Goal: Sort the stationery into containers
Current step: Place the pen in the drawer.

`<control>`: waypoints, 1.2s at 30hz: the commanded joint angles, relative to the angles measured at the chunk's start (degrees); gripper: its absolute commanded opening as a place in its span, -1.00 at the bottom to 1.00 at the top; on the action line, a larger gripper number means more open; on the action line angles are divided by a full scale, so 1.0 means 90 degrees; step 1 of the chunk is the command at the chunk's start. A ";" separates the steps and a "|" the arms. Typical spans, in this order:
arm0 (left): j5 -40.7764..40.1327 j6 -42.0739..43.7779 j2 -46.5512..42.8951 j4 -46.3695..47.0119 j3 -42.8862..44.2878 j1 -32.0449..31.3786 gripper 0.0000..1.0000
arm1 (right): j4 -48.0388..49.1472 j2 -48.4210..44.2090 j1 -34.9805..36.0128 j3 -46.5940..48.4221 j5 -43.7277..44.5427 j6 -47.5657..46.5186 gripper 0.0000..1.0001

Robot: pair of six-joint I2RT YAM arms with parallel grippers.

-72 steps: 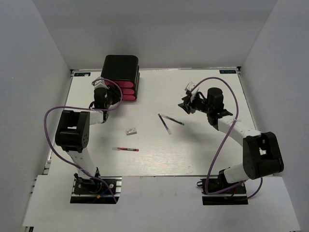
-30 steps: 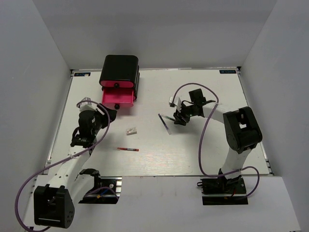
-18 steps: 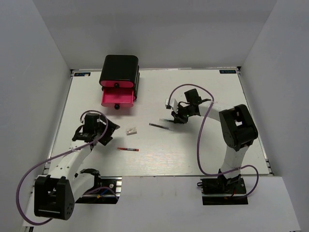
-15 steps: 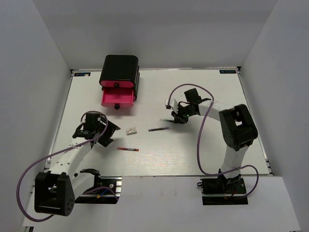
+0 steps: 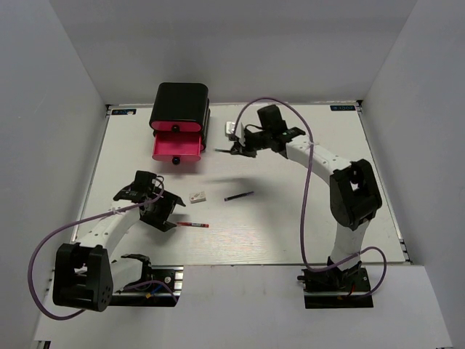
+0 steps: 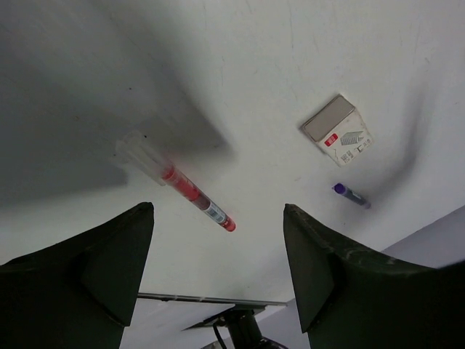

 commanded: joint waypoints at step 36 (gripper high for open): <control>0.0613 -0.0585 0.0616 -0.0017 -0.0360 -0.0277 0.47 | 0.3333 0.2677 0.1799 0.2697 0.1458 0.0599 -0.13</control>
